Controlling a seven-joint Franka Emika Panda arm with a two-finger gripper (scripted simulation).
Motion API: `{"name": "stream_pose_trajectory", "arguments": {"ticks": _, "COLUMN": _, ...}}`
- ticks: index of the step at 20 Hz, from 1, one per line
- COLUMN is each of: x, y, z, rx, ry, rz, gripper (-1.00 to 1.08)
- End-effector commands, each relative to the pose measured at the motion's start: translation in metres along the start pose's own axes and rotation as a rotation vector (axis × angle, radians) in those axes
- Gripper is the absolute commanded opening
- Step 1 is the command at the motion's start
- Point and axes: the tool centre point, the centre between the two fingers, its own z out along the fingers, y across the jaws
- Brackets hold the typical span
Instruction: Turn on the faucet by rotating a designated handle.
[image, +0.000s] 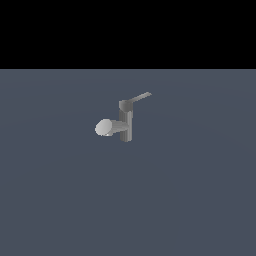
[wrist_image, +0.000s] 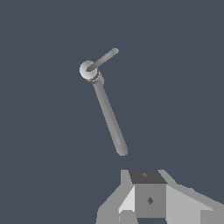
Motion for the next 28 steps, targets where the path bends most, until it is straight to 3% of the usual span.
{"name": "stream_pose_trajectory", "arguments": {"ticks": 1, "x": 0.018, "y": -0.007, "z": 0.01, "rx": 0.008, "ry": -0.003, "rz": 0.078, "gripper": -1.0}}
{"name": "stream_pose_trajectory", "arguments": {"ticks": 15, "x": 0.117, "y": -0.032, "z": 0.084, "rx": 0.018, "ry": -0.003, "rz": 0.516, "gripper": -1.0}}
{"name": "stream_pose_trajectory", "arguments": {"ticks": 28, "x": 0.198, "y": -0.038, "z": 0.176, "rx": 0.0, "ry": 0.04, "rz": 0.913, "gripper": -1.0}}
